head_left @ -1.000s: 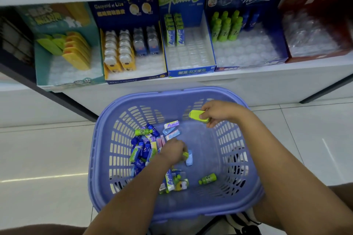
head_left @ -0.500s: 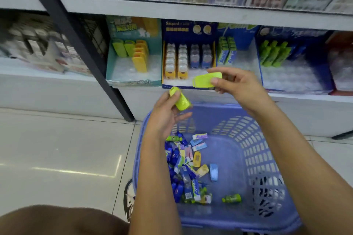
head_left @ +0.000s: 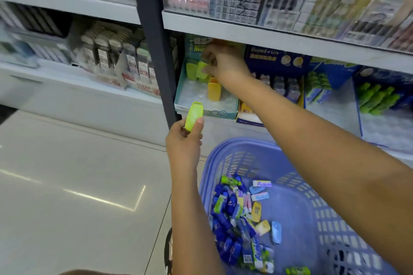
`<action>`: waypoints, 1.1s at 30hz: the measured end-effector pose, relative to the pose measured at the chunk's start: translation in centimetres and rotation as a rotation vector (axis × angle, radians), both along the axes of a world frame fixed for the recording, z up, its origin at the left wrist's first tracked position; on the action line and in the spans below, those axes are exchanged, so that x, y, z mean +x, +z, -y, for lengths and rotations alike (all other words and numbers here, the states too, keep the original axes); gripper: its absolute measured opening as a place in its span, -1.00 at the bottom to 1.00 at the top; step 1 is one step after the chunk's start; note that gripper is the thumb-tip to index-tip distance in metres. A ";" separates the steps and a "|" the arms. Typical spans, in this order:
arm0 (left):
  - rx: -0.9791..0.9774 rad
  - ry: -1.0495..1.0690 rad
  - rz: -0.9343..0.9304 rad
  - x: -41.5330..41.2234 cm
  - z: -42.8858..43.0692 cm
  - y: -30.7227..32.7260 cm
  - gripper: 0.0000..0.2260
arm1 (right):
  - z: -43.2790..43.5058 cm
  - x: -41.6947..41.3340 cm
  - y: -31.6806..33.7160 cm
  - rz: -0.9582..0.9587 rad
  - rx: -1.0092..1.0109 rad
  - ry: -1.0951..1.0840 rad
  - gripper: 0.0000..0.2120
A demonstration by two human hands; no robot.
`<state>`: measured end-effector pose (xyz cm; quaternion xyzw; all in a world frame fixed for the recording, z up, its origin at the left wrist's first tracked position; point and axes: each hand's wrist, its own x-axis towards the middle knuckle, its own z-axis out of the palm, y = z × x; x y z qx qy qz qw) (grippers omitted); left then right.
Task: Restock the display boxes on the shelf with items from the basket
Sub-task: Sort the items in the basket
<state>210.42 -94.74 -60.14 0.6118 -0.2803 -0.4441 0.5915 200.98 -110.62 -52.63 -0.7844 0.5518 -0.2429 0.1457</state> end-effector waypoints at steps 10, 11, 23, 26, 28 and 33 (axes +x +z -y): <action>-0.025 0.063 -0.009 0.7 0.8 0.2 -0.90 | 1.5 1.8 -1.2 -0.263 0.065 -0.086 -0.75; -0.022 0.076 -0.027 0.8 0.8 0.2 -0.89 | 1.4 1.7 -1.4 -0.265 0.071 -0.124 -0.75; -0.108 -0.023 0.003 1.9 0.7 1.8 -0.93 | -1.3 1.9 0.1 -0.468 0.125 -0.029 -0.60; -0.145 -0.141 0.250 2.3 0.8 2.4 -0.84 | -4.0 1.1 1.1 -0.116 0.055 0.149 -0.62; -0.174 -0.217 0.348 2.6 1.0 2.8 -0.83 | -6.3 0.8 1.8 0.026 0.123 0.342 -0.68; -0.215 -0.208 0.506 3.0 2.1 3.0 -0.70 | -6.3 -0.4 2.0 0.101 0.142 0.292 -0.65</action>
